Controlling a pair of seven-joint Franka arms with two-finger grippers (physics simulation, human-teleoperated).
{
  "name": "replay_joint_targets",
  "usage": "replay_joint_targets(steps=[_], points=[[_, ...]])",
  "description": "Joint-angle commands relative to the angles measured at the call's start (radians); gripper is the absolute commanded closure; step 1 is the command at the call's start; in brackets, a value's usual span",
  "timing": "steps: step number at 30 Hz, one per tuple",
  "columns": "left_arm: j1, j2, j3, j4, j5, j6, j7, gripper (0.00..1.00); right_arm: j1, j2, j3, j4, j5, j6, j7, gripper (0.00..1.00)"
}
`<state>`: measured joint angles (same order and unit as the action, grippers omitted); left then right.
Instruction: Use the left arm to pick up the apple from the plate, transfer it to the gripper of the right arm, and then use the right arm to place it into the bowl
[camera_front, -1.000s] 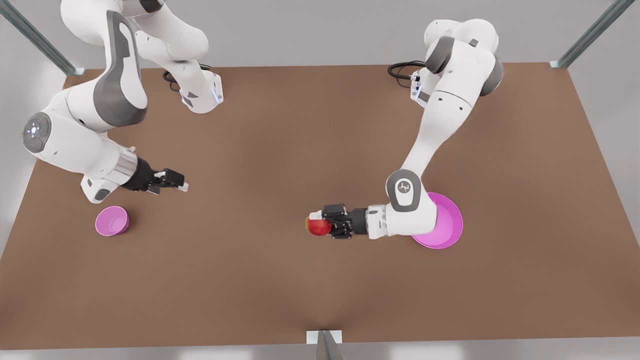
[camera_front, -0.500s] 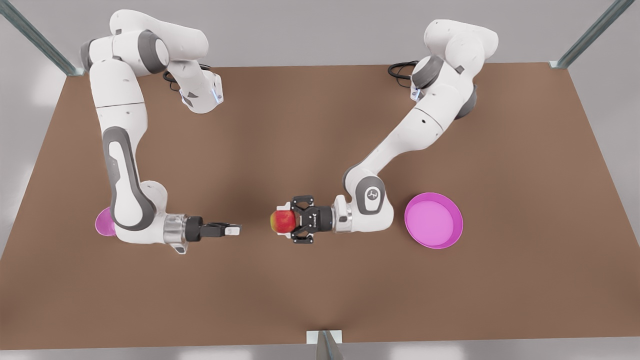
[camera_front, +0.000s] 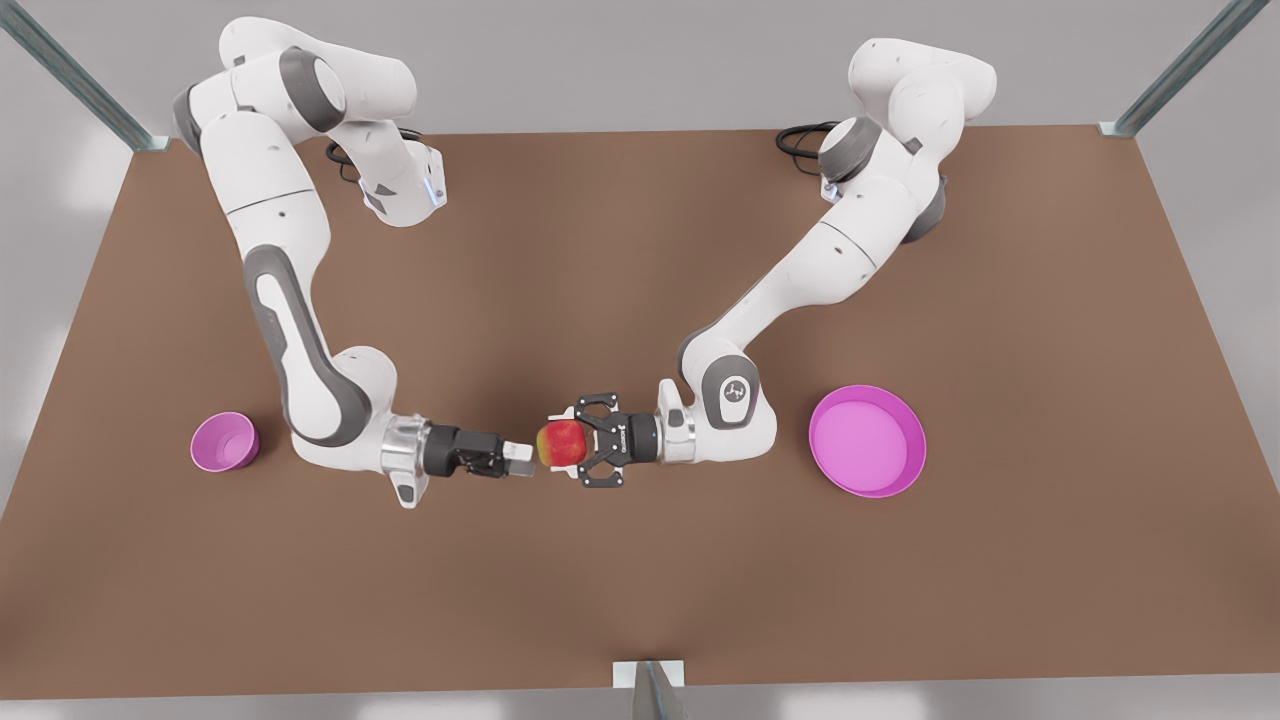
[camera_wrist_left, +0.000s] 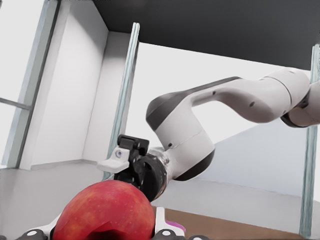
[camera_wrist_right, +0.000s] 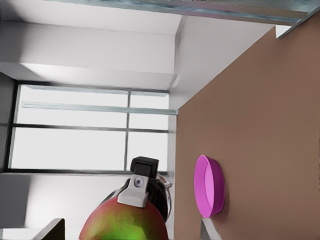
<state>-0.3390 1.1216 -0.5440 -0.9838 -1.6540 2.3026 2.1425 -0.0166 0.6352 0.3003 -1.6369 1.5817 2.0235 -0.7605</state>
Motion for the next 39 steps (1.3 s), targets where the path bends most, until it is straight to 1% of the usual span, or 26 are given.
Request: replay_joint_targets(steps=[1, 3, 7, 8, 10, 15, 17, 18, 21, 22, 23, 24, 25, 27, 28, 29, 35, 39], points=[[0.000, -0.002, -0.001, 0.000, 0.005, -0.006, 0.338, 0.31, 0.003, 0.000, 0.002, 0.000, 0.011, 0.053, -0.361, 0.00], [0.000, 0.006, -0.001, 0.000, 0.005, -0.006, 0.338, 0.31, 0.006, 0.000, 0.043, 0.002, 0.034, 0.129, -0.361, 0.00], [0.000, 0.014, -0.001, 0.000, 0.005, -0.006, 0.338, 0.31, 0.000, -0.003, 0.063, -0.004, 0.034, 0.138, -0.359, 0.00], [0.000, 0.014, 0.001, 0.000, 0.005, -0.006, 0.338, 0.31, -0.008, -0.011, 0.082, -0.027, 0.032, 0.135, -0.361, 0.00], [-0.002, 0.014, -0.001, 0.000, 0.005, -0.006, 0.338, 0.31, -0.010, -0.032, 0.088, -0.061, 0.032, 0.135, -0.362, 0.00], [-0.002, 0.014, 0.001, 0.000, 0.005, -0.006, 0.338, 0.31, 0.001, -0.031, 0.094, -0.067, 0.034, 0.158, -0.384, 0.00], [-0.002, 0.014, 0.001, 0.000, 0.005, -0.006, 0.338, 0.31, 0.001, -0.031, 0.161, -0.067, 0.073, 0.260, -0.390, 0.00], [-0.002, 0.014, 0.001, 0.000, 0.005, -0.006, 0.338, 0.31, 0.001, -0.028, 0.181, -0.067, 0.096, 0.297, -0.431, 0.00], [-0.002, 0.014, 0.001, 0.000, 0.005, -0.006, 0.338, 0.31, -0.002, -0.025, 0.181, -0.069, 0.101, 0.296, -0.450, 0.00], [-0.002, 0.014, 0.001, 0.000, 0.006, -0.006, 0.338, 0.31, -0.002, -0.022, 0.181, -0.069, 0.103, 0.297, -0.467, 0.06], [-0.002, 0.014, 0.001, 0.000, 0.006, -0.006, 0.338, 0.31, -0.003, -0.022, 0.181, -0.067, 0.103, 0.299, -0.471, 0.23], [0.000, 0.014, 0.003, 0.000, 0.006, -0.006, 0.338, 0.30, -0.003, -0.022, 0.181, -0.067, 0.103, 0.299, -0.471, 0.29], [0.000, 0.014, 0.003, -0.001, 0.006, -0.006, 0.338, 0.22, -0.003, -0.022, 0.181, -0.067, 0.103, 0.299, -0.471, 0.32], [0.000, 0.014, 0.003, -0.001, 0.006, -0.008, 0.338, 0.20, -0.003, -0.022, 0.181, -0.067, 0.103, 0.299, -0.471, 0.33], [0.000, 0.014, 0.003, -0.001, 0.006, -0.008, 0.336, 0.11, -0.005, -0.022, 0.181, -0.069, 0.103, 0.297, -0.471, 0.33], [0.000, 0.014, 0.003, -0.001, 0.006, -0.008, 0.335, 0.01, -0.005, -0.022, 0.181, -0.067, 0.103, 0.297, -0.471, 0.33], [0.006, 0.014, 0.003, -0.006, 0.008, -0.012, 0.333, 0.01, -0.010, -0.023, 0.181, -0.067, 0.101, 0.293, -0.473, 0.33], [0.057, 0.001, 0.007, -0.050, 0.034, -0.057, 0.335, 0.01, -0.019, -0.023, 0.181, -0.069, 0.098, 0.288, -0.479, 0.33]])
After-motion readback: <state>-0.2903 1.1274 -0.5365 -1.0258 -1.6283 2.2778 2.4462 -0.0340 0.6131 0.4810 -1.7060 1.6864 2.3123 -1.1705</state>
